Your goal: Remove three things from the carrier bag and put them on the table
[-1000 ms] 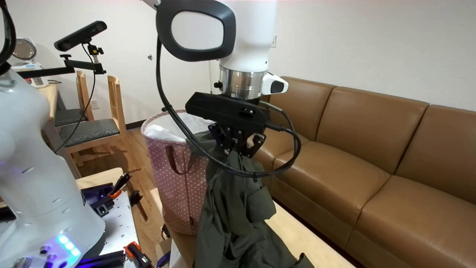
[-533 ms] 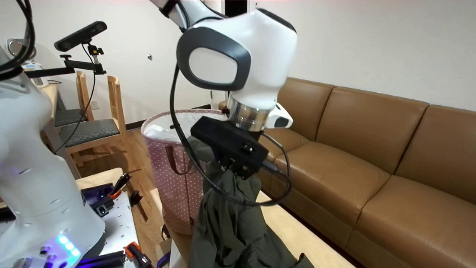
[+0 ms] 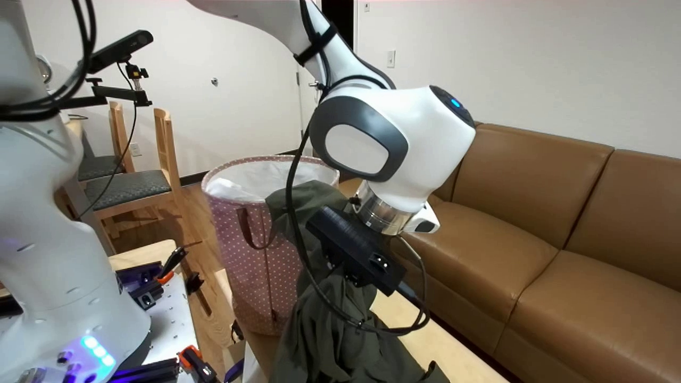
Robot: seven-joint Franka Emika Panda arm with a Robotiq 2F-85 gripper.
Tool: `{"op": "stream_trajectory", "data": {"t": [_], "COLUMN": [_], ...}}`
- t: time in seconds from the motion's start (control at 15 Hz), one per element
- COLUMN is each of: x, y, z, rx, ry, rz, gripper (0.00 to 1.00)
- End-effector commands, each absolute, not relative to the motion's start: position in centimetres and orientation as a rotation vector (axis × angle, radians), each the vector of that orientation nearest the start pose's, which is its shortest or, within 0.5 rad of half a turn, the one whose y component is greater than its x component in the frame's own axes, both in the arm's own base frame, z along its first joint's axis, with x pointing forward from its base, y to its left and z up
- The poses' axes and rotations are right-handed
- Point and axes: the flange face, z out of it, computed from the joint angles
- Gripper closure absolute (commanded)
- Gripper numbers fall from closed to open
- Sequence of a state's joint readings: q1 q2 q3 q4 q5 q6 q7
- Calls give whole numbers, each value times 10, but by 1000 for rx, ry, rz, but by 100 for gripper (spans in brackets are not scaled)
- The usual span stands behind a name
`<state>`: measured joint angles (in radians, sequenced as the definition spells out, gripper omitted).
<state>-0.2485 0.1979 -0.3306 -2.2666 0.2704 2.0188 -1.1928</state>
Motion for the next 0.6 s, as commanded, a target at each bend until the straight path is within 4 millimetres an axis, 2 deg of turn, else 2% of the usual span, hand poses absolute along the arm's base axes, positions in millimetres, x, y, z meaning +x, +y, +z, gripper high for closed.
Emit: {"op": "stream_trajectory", "data": {"t": [0.0, 0.13, 0.2, 0.33, 0.4, 0.53], "x": [416, 422, 422, 433, 440, 443], "y": [-246, -233, -231, -233, -249, -287], "z": [250, 254, 256, 242, 227, 192], "rx": [-2639, -2630, -2629, -2671, -2693, -2693], "ry": [-613, -654, -661, -663, -574, -410], "rz": [219, 216, 212, 219, 214, 276], "gripper": [91, 92, 95, 95, 95, 95]}}
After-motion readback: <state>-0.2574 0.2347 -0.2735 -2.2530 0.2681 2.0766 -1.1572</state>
